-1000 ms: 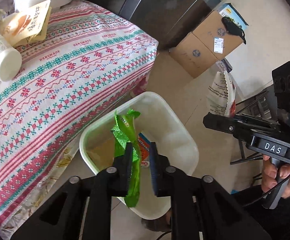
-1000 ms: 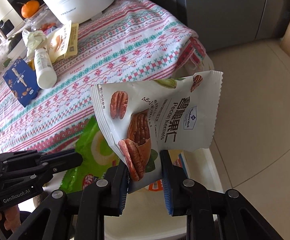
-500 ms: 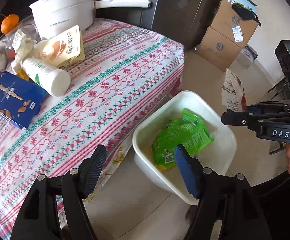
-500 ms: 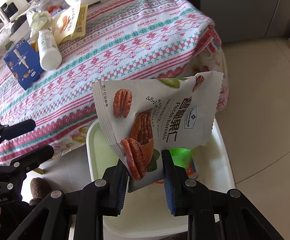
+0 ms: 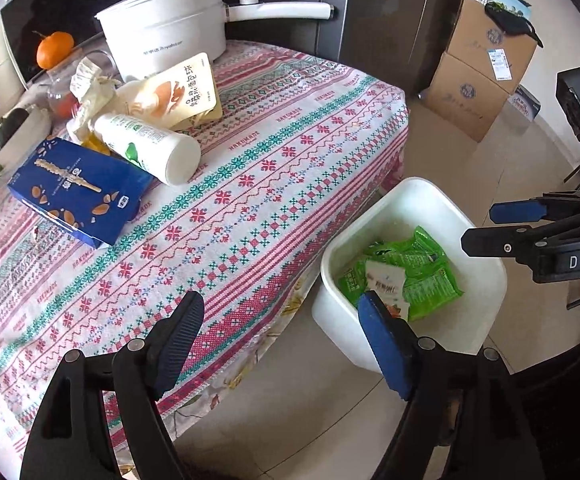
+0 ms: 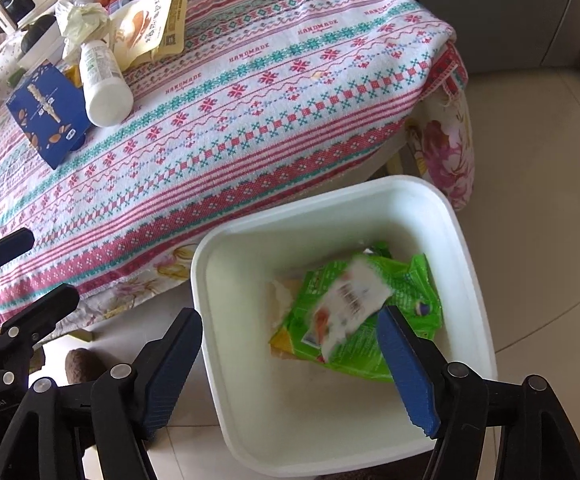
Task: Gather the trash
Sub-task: 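Carry the green bag and pecan pouch to the bin and release both, then grasp the blue biscuit box with the left tool while the right tool grasps the white bottle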
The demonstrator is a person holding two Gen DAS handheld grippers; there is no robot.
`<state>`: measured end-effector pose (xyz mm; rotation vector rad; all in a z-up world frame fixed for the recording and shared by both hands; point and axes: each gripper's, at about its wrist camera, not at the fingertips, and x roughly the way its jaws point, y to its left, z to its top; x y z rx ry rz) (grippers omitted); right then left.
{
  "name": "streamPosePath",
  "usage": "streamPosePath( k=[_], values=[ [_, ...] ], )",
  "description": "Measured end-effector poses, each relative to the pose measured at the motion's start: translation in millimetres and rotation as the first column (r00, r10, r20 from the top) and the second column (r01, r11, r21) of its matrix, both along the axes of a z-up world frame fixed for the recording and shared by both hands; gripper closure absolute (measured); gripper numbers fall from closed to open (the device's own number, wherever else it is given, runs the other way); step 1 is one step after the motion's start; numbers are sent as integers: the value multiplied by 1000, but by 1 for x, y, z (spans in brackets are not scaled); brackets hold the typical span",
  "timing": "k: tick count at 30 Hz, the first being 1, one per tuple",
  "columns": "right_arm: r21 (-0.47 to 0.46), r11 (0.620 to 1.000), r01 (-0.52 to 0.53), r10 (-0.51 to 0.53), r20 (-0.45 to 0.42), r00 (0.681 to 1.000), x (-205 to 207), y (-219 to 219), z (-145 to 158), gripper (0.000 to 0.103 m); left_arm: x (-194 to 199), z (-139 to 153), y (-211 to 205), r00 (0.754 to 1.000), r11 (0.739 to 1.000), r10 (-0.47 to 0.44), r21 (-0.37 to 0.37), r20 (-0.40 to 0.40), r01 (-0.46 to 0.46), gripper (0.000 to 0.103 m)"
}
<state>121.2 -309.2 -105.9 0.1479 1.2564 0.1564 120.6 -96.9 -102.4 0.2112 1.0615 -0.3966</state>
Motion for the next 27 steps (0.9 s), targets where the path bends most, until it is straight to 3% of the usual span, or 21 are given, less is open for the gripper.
streamPosePath(
  k=[10,17,20,22,27],
  values=[
    [1,1000,-2,2,7,1000,8,11,4,24,7,2,21,999,999,49,0,-13,-49,21],
    [-9,1000,-12,12,22,1000,16,23,9,24,28,7,55,982,983,181,-34,-44,-183,21],
    [-34,999,-26,28,49,998,22,31,15,24,45,10,78,955,953,295,-57,-35,-297,16],
    [-52,998,-34,38,62,997,26,36,18,23,59,12,96,923,919,382,-90,-35,-384,10],
    [-58,997,-42,46,73,996,43,47,22,23,97,6,139,855,838,512,-168,-86,-519,10]
  ],
)
